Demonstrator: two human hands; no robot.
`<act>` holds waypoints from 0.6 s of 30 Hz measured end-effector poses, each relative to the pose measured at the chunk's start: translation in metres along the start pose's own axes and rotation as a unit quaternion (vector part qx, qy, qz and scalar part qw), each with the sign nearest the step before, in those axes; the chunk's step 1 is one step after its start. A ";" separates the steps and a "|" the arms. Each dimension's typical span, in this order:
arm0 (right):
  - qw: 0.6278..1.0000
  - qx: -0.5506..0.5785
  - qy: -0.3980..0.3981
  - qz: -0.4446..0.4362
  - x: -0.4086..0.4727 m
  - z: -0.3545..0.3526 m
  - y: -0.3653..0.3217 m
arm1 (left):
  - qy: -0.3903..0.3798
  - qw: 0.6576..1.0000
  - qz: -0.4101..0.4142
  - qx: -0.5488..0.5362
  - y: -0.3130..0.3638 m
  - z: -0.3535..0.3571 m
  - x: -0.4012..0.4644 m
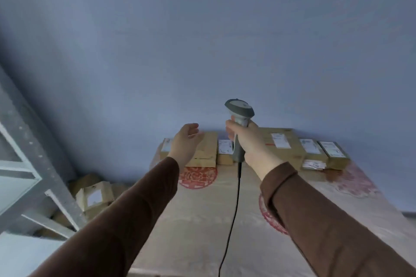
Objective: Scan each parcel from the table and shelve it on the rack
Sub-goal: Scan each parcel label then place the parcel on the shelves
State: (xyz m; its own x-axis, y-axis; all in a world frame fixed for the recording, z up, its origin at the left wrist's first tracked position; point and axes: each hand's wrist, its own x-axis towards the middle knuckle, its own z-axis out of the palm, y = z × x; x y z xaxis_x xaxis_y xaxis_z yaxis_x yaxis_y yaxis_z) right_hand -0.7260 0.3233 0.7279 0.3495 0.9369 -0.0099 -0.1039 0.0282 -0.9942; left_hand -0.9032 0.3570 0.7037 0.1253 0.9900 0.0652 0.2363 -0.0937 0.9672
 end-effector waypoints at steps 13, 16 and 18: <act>0.987 -0.091 0.120 0.054 0.027 -0.401 0.035 | -0.120 0.990 -0.066 -0.014 0.014 0.383 -0.019; 0.981 -0.099 0.154 0.056 0.034 -0.460 0.036 | -0.142 0.986 -0.079 -0.020 0.016 0.442 -0.020; 0.979 -0.101 0.170 0.054 0.045 -0.496 0.038 | -0.153 0.984 -0.087 -0.022 0.016 0.478 -0.018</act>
State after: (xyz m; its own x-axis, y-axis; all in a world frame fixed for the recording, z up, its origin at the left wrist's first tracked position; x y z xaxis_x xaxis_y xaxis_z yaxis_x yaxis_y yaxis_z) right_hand -0.2521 0.1939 0.6368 0.6405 0.7589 -0.1172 0.0170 -0.1666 -0.9859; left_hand -0.4408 0.2873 0.6010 0.3717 0.9120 -0.1735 0.2393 0.0864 0.9671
